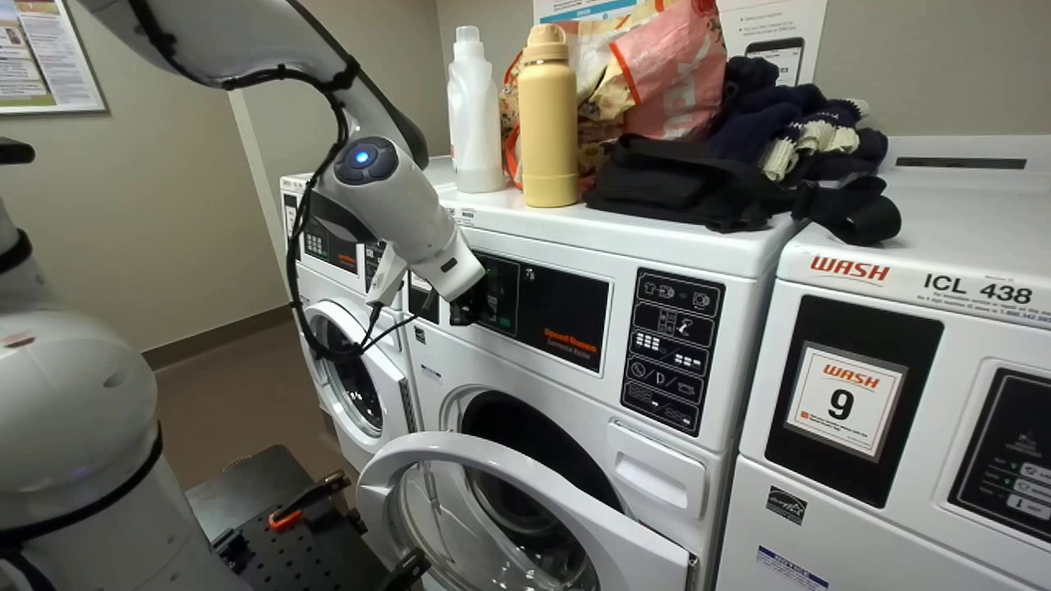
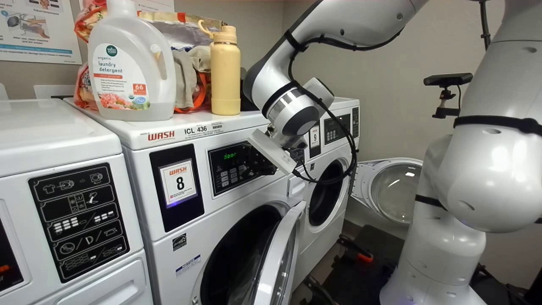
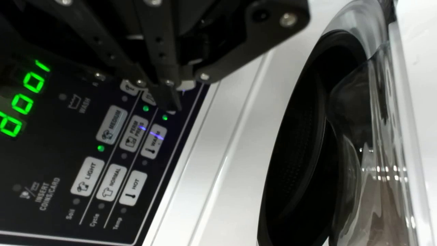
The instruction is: Press the button on the washing machine
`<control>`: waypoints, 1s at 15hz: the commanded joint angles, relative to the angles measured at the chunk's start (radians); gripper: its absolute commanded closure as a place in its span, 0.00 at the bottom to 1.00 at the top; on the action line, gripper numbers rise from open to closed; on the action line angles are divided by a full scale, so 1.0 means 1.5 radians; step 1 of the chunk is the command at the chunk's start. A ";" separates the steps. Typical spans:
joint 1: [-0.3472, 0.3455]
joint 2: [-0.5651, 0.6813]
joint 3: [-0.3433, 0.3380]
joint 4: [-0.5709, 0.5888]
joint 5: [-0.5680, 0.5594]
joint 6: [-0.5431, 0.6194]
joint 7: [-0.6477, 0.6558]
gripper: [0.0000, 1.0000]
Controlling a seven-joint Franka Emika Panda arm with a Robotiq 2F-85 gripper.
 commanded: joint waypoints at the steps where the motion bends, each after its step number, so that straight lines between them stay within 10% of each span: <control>1: -0.001 -0.013 0.002 0.010 0.014 0.007 -0.028 1.00; 15: 0.007 -0.158 0.005 -0.118 0.011 0.007 -0.006 1.00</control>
